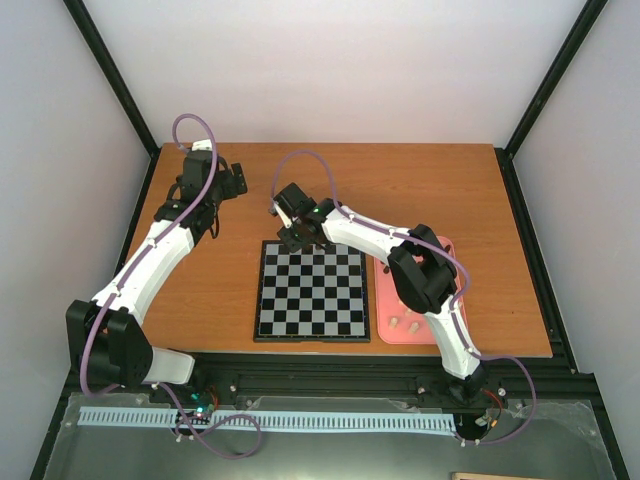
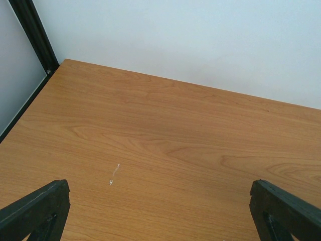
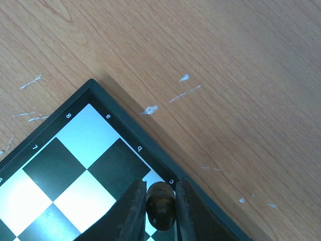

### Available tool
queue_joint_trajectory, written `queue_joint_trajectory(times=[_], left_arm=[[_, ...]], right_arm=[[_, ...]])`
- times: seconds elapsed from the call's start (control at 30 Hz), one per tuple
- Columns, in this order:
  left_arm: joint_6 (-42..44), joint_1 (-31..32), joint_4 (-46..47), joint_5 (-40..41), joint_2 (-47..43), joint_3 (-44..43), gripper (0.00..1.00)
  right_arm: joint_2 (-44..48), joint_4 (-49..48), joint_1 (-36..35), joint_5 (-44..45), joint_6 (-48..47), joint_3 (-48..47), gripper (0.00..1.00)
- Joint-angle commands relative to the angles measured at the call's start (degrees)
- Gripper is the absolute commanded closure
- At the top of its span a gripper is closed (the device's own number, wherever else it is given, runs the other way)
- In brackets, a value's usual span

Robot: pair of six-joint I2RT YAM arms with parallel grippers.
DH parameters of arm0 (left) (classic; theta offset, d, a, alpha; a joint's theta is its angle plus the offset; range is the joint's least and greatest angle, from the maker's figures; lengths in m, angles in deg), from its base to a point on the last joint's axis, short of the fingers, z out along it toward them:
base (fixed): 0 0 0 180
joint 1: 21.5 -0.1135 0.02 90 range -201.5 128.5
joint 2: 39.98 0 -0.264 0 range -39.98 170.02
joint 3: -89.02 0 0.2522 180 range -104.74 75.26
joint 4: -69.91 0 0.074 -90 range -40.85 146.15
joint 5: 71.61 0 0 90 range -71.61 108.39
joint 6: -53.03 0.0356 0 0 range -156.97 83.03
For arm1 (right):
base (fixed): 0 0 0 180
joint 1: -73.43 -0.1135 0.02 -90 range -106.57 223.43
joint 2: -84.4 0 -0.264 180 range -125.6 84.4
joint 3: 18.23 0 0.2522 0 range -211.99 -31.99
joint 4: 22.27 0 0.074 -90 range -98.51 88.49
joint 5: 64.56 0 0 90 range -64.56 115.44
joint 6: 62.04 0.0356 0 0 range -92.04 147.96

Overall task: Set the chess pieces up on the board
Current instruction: Place the chess piece on the chessboard.

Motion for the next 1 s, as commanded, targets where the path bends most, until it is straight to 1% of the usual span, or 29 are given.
queue_joint_trajectory(times=[0.0, 0.17, 0.3, 0.47, 0.73, 0.97], left_arm=[[0.5, 0.2, 0.9, 0.8, 0.0, -0.3, 0.00], [0.5, 0.2, 1.1, 0.9, 0.2, -0.3, 0.00], [0.5, 0.2, 1.1, 0.9, 0.5, -0.3, 0.00], [0.5, 0.2, 1.1, 1.0, 0.5, -0.3, 0.00], [0.4, 0.2, 1.1, 0.9, 0.2, -0.2, 0.00], [0.4, 0.2, 1.0, 1.1, 0.0, -0.1, 0.00]], right_arm=[[-0.5, 0.1, -0.2, 0.5, -0.8, -0.7, 0.83], [-1.3, -0.1, -0.2, -1.2, -0.7, -0.2, 0.83], [-1.4, 0.0, -0.2, -1.6, -0.6, -0.1, 0.80], [-0.4, -0.1, -0.3, -1.1, -0.5, 0.5, 0.79], [0.4, 0.5, -0.2, 0.4, -0.3, 1.2, 0.79], [1.9, 1.8, -0.2, 1.9, -0.2, 1.4, 0.83]])
